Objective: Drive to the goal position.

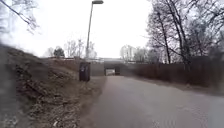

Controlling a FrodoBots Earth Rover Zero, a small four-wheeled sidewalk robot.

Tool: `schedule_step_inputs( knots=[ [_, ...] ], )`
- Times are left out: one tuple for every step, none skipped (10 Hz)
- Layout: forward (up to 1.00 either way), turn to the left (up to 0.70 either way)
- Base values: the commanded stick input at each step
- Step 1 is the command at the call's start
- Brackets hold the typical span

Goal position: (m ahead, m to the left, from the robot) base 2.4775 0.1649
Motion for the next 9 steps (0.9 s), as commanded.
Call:
schedule_step_inputs(
  knots=[
    [0.7,0.0],
    [0.7,0.01],
    [0.7,0.01],
    [0.7,0.01],
    [0.7,0.02],
    [0.7,0.13],
    [0.7,0.1],
    [0.7,0.07],
    [0.7,0.04]
  ],
)
